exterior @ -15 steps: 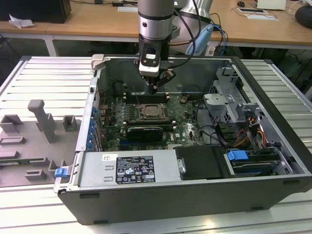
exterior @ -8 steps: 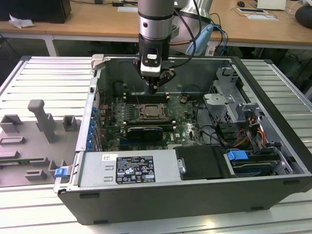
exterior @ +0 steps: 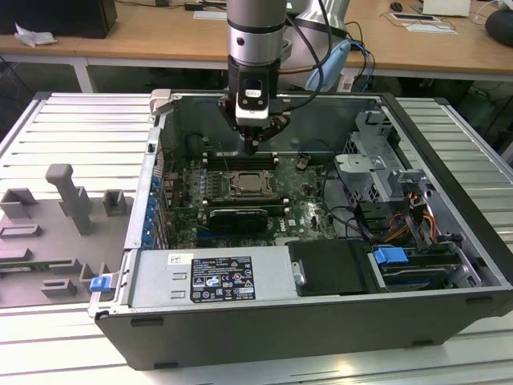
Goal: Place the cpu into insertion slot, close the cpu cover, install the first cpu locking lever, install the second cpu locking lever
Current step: 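Install the first cpu locking lever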
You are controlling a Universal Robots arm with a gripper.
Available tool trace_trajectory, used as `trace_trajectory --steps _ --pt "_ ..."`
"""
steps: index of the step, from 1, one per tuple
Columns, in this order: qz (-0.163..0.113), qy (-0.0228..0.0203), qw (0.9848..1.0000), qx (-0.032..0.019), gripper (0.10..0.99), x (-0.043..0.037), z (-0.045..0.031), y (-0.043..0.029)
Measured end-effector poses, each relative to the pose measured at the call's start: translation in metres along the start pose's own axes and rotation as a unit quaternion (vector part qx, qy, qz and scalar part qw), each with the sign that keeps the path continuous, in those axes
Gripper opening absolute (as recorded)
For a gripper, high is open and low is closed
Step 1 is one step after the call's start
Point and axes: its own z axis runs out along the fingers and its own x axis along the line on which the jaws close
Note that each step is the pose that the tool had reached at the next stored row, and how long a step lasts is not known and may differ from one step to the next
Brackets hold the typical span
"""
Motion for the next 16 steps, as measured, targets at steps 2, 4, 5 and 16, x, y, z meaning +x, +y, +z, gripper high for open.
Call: trace_trajectory --steps 2,4,5,16 --pt "-0.005 0.0002 1.0 0.0 0.102 0.0 0.0 0.0" --pt "-0.013 0.0006 0.9999 0.0 0.102 0.0 0.0 0.0" --pt "-0.016 0.0008 0.9999 -0.0001 0.102 0.0 0.0 0.0" --pt "-0.05 0.0024 0.9988 -0.0002 0.102 0.0 0.0 0.0"
